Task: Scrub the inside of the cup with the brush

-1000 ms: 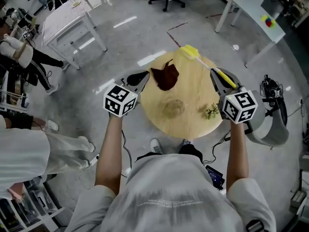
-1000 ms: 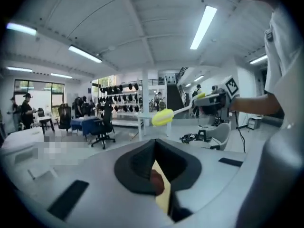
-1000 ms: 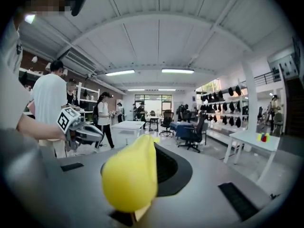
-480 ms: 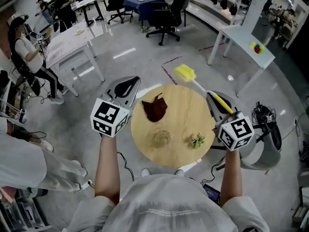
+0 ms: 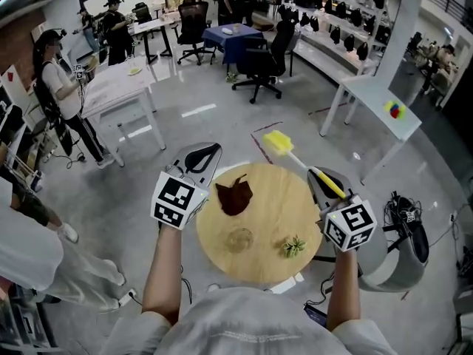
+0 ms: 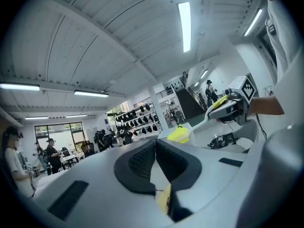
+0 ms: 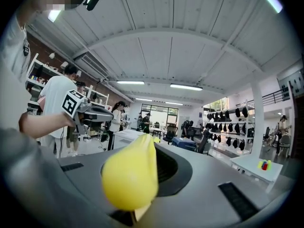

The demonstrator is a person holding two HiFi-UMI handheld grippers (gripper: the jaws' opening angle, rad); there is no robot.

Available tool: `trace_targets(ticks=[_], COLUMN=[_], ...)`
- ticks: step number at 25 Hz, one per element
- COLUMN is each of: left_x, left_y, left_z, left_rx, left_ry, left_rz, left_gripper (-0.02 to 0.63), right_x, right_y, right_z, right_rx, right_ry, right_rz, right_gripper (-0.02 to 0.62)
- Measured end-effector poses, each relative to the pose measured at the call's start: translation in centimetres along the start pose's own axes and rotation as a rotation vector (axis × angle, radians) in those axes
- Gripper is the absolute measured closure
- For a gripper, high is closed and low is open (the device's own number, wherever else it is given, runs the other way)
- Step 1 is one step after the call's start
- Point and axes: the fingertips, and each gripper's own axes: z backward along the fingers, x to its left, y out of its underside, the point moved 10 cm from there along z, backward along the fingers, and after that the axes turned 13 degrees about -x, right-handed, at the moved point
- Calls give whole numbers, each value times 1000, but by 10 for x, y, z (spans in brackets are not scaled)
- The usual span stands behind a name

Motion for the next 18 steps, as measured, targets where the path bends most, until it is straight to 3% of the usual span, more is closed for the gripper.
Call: trace_targets(ticks=[9, 18], left_x=[-7, -24], left_y=[-7, -8], left_z=[3, 8], left_rx=[5, -53], left_ry=[25, 67], left_rz=[-45, -104], left_gripper=[586, 586], right_x=[3, 23], right_y=[0, 7], right_z=[-1, -4], right_rx=[24, 40], right_ry=[-3, -43], right_rz=[15, 34], right_gripper=[537, 537])
